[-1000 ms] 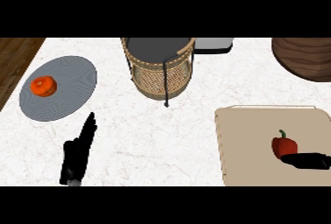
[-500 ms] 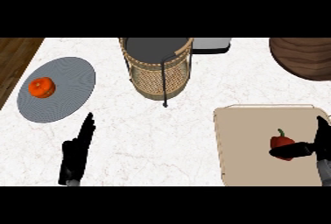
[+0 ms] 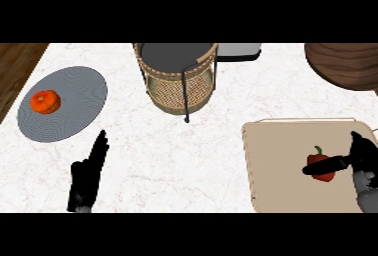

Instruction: Pick the bell pepper from the tray and place it in the tiered basket

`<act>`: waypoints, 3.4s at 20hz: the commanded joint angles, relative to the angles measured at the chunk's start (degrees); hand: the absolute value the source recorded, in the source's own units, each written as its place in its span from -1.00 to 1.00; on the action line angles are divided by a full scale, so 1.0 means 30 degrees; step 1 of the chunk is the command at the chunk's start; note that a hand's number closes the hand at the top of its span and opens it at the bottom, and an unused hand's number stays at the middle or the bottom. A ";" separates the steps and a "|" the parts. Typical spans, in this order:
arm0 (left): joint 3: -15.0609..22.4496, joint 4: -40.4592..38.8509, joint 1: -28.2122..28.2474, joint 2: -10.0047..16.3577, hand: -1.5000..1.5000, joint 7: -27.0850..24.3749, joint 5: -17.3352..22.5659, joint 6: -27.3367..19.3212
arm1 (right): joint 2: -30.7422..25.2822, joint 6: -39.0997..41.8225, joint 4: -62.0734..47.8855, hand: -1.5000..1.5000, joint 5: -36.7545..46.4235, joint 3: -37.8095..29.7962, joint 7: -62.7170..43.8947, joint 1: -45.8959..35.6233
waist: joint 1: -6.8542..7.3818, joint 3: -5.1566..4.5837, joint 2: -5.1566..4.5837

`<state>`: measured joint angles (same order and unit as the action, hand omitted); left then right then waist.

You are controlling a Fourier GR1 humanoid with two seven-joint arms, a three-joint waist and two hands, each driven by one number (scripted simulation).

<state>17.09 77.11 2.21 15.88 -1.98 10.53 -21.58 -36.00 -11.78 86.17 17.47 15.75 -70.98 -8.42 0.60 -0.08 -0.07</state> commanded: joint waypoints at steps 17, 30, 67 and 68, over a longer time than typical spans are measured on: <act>-0.0408 -0.0066 -0.0103 -0.0650 0.00 0.0467 -0.0618 0.0295 | 0.2622 0.1148 -0.2577 -1.00 0.0008 -0.0853 -0.2430 0.0013 | -0.0172 0.0015 0.0019; -0.0926 0.1101 0.0455 -0.0791 0.00 0.1206 -0.1484 0.0627 | 0.3187 0.2315 -0.5907 1.00 0.2842 -0.1587 0.2365 -0.0805 | -0.0051 0.0033 0.0006; -0.1738 -0.0088 -0.0563 -0.0907 0.00 0.1077 -0.1700 0.1194 | 1.1984 0.8227 0.8075 1.00 1.8224 0.4676 -0.4740 -1.1991 | -0.0081 -0.0037 0.0125; -0.0989 0.0089 0.0409 -0.1818 0.00 0.0414 -0.2082 0.0581 | 1.1984 0.8358 0.7246 1.00 1.7771 0.3575 -0.4661 -1.2980 | 0.0175 -0.0048 0.0116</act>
<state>13.12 78.04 2.76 12.13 0.65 5.04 -19.01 -0.91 6.99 111.70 72.28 30.49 -71.27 -39.81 0.27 -0.19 0.55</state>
